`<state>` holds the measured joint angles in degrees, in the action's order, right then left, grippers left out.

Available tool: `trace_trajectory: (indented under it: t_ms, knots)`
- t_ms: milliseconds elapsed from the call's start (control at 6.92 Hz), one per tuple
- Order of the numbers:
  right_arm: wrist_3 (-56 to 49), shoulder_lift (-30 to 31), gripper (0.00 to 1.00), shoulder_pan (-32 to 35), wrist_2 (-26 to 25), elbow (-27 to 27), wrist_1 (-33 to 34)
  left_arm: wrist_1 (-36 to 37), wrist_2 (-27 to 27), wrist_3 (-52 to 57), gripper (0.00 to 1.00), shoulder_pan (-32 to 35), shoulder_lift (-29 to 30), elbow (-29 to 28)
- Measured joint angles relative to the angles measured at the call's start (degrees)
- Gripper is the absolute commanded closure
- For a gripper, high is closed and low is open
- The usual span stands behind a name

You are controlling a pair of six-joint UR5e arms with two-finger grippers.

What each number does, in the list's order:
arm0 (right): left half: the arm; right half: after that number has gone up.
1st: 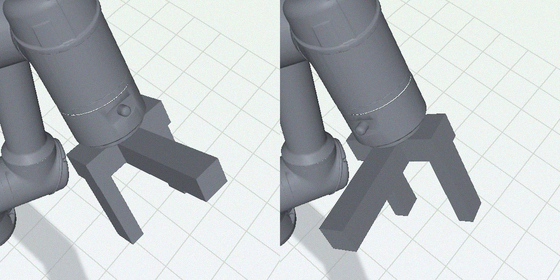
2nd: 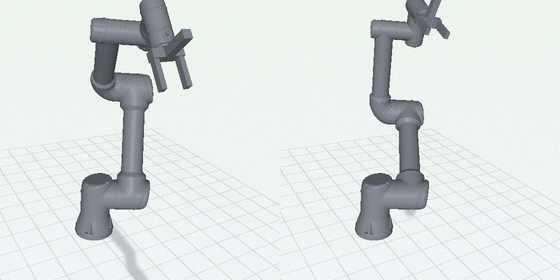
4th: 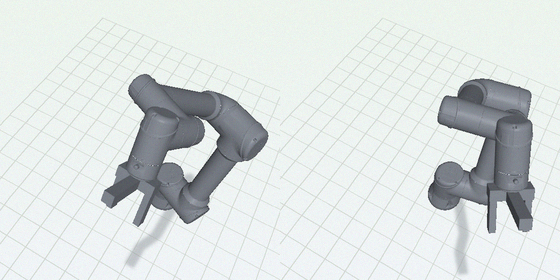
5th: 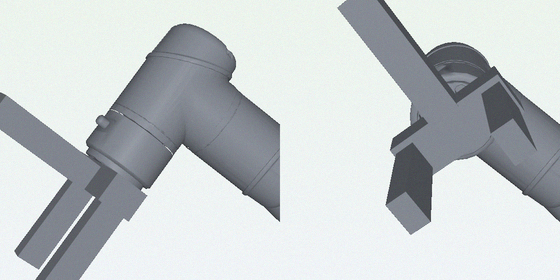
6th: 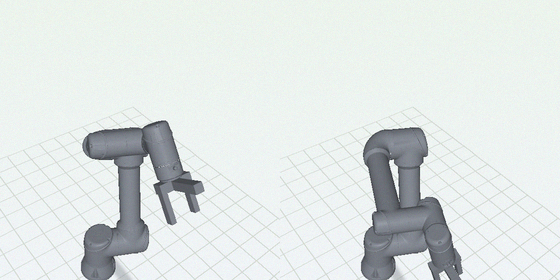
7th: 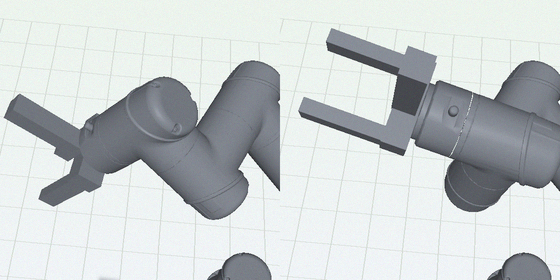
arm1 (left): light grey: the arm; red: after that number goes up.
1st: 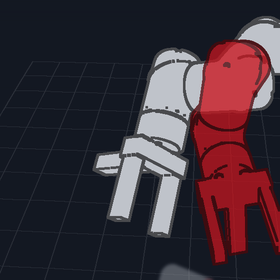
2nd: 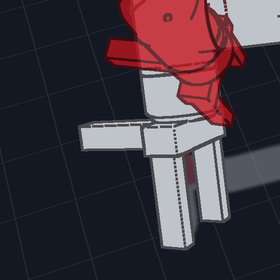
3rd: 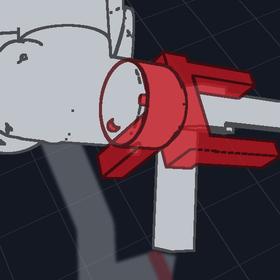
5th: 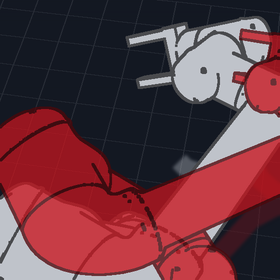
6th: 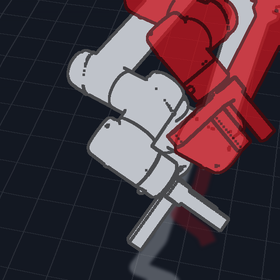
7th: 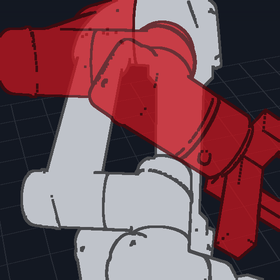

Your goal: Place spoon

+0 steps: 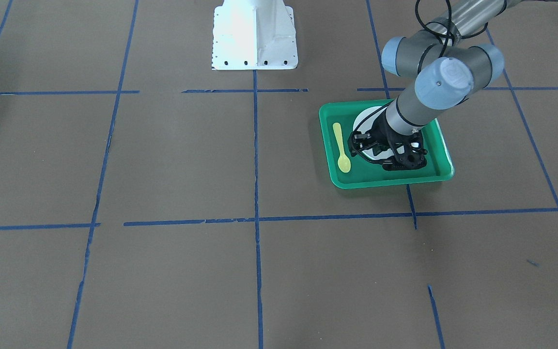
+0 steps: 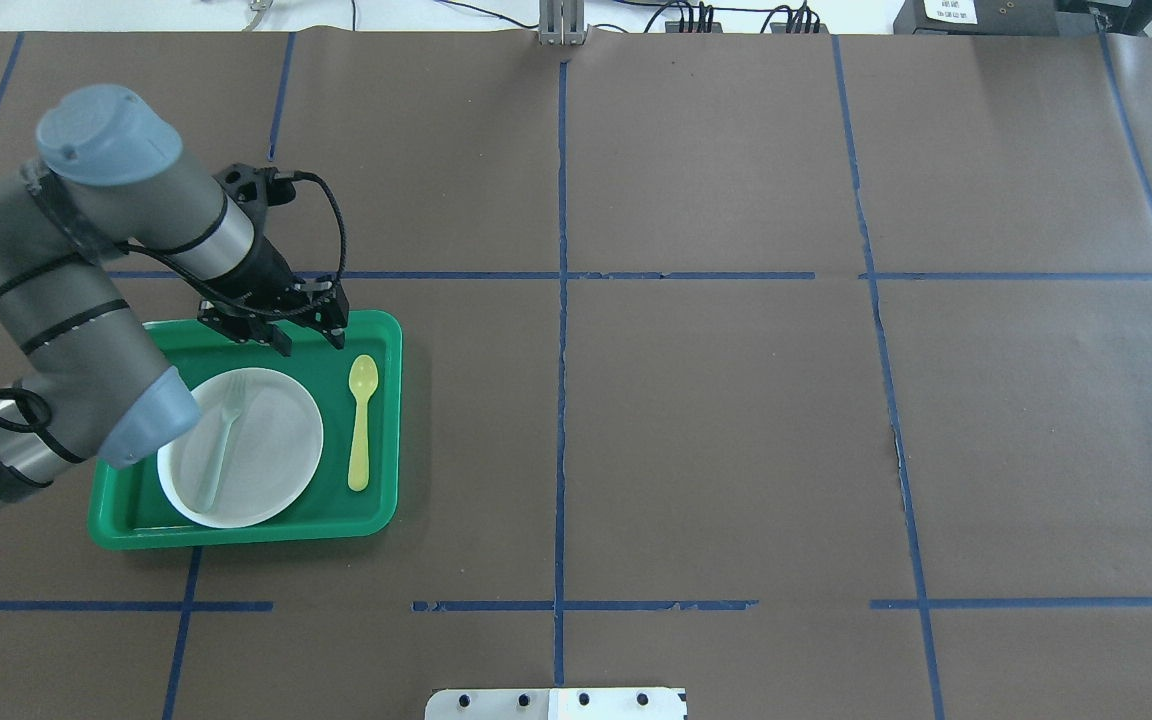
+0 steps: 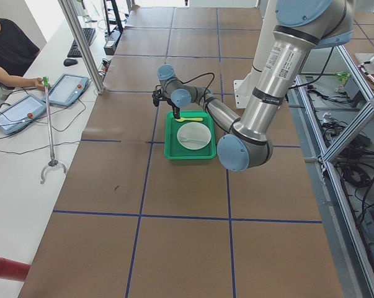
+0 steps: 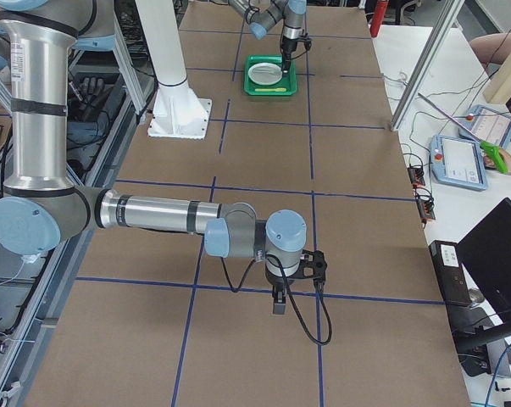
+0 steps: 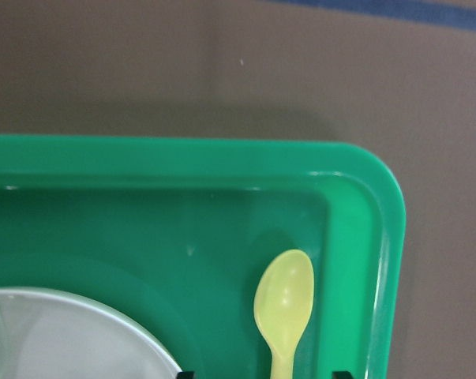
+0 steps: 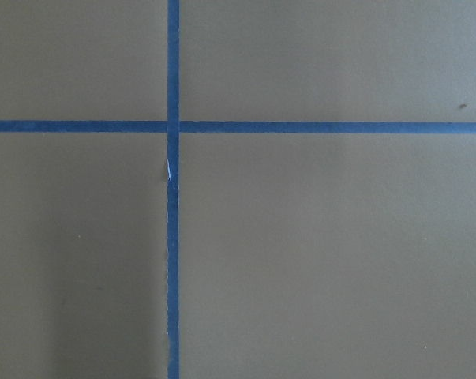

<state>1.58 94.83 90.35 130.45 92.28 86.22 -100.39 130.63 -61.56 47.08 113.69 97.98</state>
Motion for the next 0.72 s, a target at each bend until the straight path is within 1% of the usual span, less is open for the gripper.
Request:
trace_trajectory:
  t_ms: [289,434,723]
  knots:
    - [0.0,0.0,0.0,0.0,0.0,0.0,0.0,0.5,2.0,8.1,0.34,7.9,-3.9,2.4]
    - [0.0,0.0,0.0,0.0,0.0,0.0,0.0,0.6,3.1,14.4,0.34,12.4,-6.6,2.9]
    - [0.0,0.0,0.0,0.0,0.0,0.0,0.0,1.4,4.5,30.9,0.35,20.5,-12.8,2.6]
